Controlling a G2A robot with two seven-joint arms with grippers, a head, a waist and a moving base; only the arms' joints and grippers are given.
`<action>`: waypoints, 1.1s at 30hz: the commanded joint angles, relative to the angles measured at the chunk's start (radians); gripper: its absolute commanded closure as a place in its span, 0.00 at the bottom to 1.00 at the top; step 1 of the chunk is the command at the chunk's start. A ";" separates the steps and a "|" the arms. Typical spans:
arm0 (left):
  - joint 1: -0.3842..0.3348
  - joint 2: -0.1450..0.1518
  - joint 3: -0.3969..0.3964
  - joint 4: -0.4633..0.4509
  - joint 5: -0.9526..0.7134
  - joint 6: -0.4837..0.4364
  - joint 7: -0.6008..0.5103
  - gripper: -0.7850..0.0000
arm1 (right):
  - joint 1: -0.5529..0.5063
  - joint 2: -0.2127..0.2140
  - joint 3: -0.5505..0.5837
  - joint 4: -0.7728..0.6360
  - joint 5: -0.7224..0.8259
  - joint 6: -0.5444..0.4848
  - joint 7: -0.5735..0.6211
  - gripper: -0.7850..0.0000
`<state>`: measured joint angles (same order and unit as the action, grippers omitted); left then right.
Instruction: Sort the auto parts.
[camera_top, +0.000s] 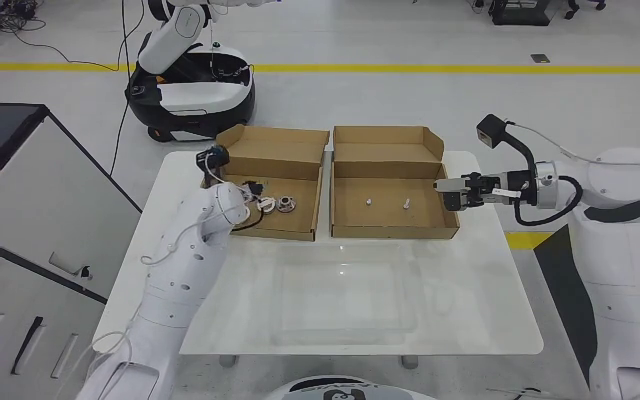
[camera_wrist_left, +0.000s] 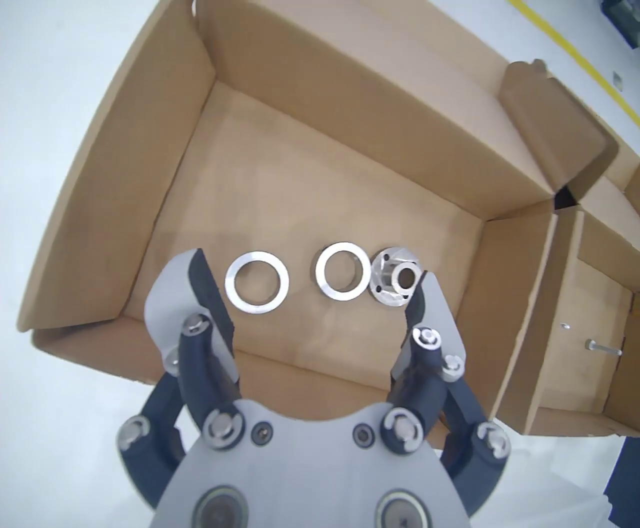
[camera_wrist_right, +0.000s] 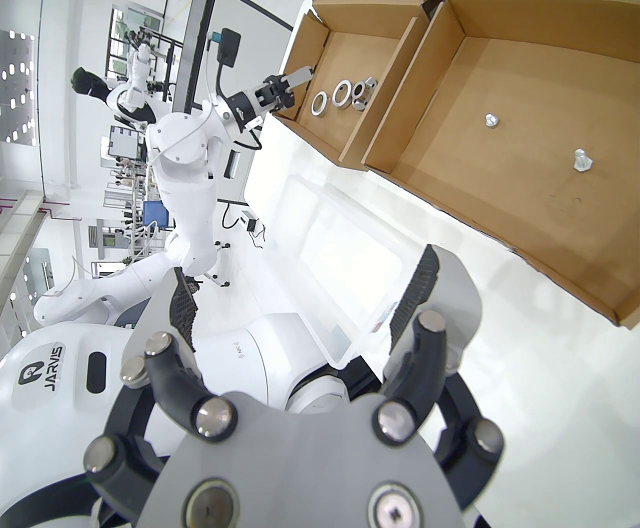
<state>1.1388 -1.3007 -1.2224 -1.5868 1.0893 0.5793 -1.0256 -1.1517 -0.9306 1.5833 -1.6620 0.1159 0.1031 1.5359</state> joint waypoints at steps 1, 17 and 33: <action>0.013 0.002 -0.006 -0.052 -0.013 -0.053 0.015 0.00 | 0.000 0.000 0.000 0.000 0.000 0.000 0.000 0.00; 0.179 0.014 -0.157 -0.346 -0.549 -0.629 0.204 0.00 | 0.000 0.000 0.000 0.000 0.000 0.000 0.000 0.00; 0.362 0.059 -0.448 -0.497 -0.720 -0.790 0.171 0.00 | 0.000 0.000 0.000 0.000 0.000 0.000 0.000 0.00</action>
<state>1.4884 -1.2446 -1.6511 -2.0742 0.3802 -0.2052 -0.8449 -1.1517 -0.9306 1.5833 -1.6620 0.1159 0.1031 1.5359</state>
